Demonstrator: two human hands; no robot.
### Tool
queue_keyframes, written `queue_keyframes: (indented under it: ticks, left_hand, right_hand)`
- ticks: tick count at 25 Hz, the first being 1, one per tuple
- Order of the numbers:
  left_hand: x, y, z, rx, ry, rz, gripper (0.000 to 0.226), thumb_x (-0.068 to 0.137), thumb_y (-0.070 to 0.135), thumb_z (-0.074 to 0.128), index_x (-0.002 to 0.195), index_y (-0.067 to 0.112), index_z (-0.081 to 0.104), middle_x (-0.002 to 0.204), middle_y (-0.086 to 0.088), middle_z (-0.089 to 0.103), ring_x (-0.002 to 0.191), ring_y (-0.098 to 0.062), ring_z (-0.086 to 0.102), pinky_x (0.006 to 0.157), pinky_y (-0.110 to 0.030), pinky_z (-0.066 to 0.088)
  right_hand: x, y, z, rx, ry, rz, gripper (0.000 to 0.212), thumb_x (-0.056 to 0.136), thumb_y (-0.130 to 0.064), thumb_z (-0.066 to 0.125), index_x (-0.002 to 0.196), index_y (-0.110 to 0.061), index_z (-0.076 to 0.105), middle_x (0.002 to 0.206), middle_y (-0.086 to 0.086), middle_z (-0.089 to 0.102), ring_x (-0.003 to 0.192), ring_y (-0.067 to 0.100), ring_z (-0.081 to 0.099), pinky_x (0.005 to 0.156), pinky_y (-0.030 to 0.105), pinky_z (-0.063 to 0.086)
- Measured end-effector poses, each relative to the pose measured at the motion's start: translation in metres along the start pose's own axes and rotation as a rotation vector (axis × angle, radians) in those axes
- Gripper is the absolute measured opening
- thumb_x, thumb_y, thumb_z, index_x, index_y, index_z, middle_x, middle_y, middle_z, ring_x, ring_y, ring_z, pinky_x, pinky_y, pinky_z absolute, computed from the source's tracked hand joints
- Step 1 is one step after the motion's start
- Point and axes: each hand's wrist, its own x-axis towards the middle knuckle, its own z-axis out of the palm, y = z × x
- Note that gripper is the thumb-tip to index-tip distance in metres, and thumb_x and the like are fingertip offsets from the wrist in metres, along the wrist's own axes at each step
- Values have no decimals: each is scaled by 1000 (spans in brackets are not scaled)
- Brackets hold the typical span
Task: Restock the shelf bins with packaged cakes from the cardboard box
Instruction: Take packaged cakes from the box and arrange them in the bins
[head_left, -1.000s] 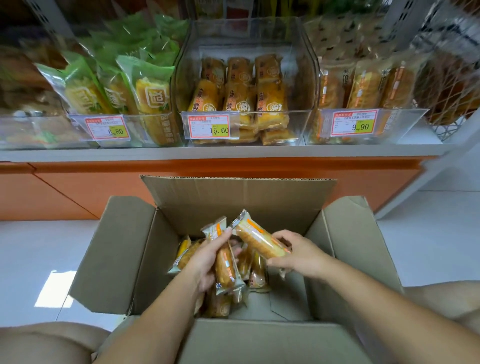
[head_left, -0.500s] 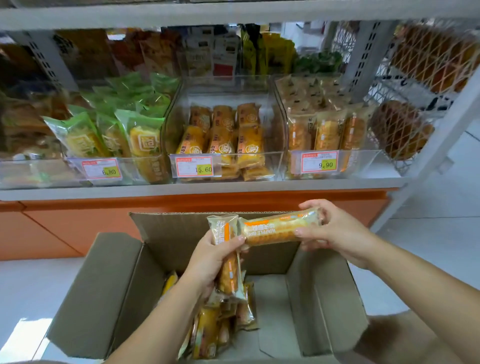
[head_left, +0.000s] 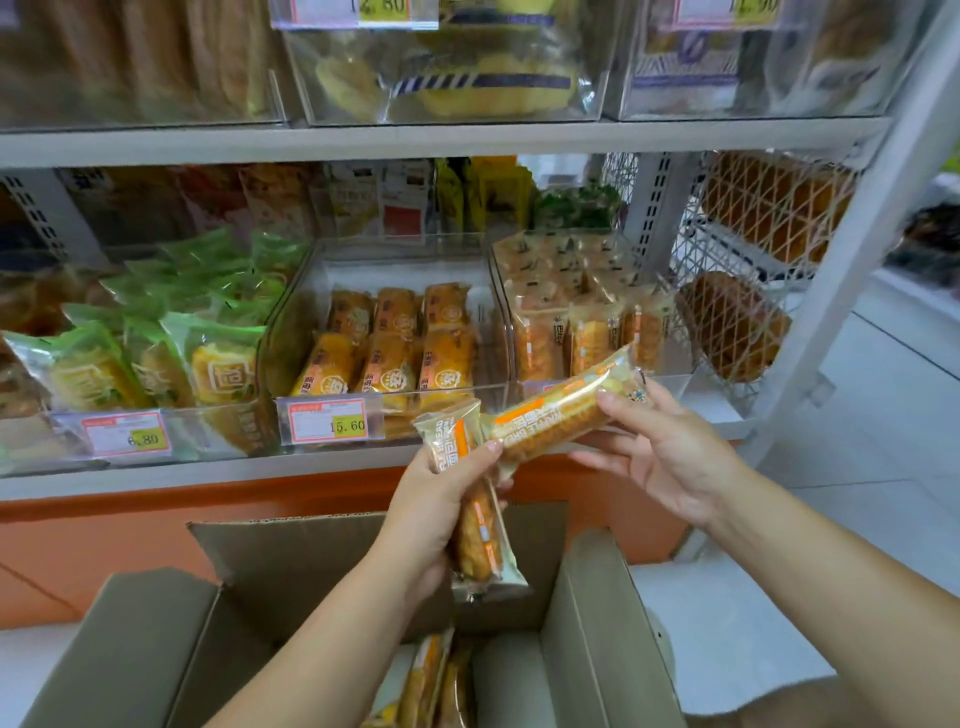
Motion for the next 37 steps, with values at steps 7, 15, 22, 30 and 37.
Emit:
queue_keyframes:
  ticks: [7, 15, 22, 30, 37]
  left_hand:
    - [25, 38, 1, 36, -15, 68, 41, 82, 33, 74, 118, 22, 58, 100, -3, 76, 91, -20, 74, 88, -42, 58]
    - [53, 72, 1, 149, -31, 191, 52, 81, 37, 75, 127, 24, 54, 114, 2, 72, 97, -14, 73, 93, -48, 55]
    - [61, 75, 9, 129, -80, 126, 47, 80, 38, 75, 121, 27, 54, 111, 0, 74, 94, -17, 74, 91, -47, 56]
    - [64, 79, 10, 91, -69, 104, 41, 81, 37, 75, 116, 24, 56, 109, -4, 74, 93, -20, 74, 89, -48, 57]
    - [62, 75, 14, 90, -39, 125, 44, 83, 34, 75, 121, 20, 57, 106, -3, 75, 91, -17, 74, 88, -44, 58]
  right_hand:
    - [28, -40, 3, -154, 146, -203, 43, 78, -8, 69, 118, -5, 52, 110, 17, 69, 92, 26, 72, 73, 37, 61]
    - [58, -79, 25, -994, 41, -401, 50, 79, -10, 77, 114, -39, 55, 101, 0, 65, 82, 16, 72, 67, 33, 61]
    - [89, -60, 44, -1246, -28, -249, 43, 82, -19, 75, 114, -38, 53, 86, -5, 70, 72, 12, 71, 67, 35, 62]
    - [94, -50, 46, -1406, -3, -193, 58, 84, -27, 73, 134, -32, 42, 108, -1, 67, 75, 13, 67, 65, 31, 56]
    - [80, -38, 51, -1475, -74, -149, 89, 83, -38, 72, 143, -38, 6, 86, -8, 57, 70, 11, 63, 53, 22, 44]
